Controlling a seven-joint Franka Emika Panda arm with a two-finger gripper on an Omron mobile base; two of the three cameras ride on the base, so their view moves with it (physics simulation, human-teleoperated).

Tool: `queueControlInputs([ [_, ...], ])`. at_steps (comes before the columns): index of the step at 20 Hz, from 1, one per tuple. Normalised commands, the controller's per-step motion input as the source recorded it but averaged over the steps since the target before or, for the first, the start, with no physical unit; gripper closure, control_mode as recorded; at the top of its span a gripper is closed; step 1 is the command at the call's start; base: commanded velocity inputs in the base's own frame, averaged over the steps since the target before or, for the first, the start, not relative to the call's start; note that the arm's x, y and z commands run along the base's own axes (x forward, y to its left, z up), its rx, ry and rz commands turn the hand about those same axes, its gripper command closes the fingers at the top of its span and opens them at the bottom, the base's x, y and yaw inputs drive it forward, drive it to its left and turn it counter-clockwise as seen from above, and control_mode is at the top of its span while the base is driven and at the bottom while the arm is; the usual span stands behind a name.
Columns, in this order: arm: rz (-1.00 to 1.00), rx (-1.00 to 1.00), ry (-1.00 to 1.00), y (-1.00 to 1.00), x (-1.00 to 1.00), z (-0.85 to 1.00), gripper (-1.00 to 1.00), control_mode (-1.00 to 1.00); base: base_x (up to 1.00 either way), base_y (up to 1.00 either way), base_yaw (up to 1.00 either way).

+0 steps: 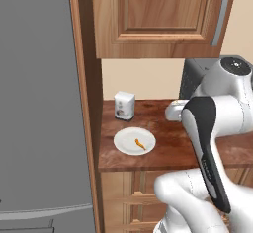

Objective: Pick the shrimp from the microwave and place it on plate located on the counter.

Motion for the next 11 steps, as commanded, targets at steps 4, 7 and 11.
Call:
queueControlInputs([
  [4,0.0,-0.03,-0.02,0.0,-0.19,0.23,-1.0,-1.0,0.0,0.0,0.0],
  [7,0.0,-0.02,0.0,0.0,-0.22,0.0,-1.0,-1.0,0.0,0.0,0.0],
  [11,0.0,0.0,0.0,0.0,-0.06,-0.01,-1.0,-1.0,0.0,0.0,0.0],
])
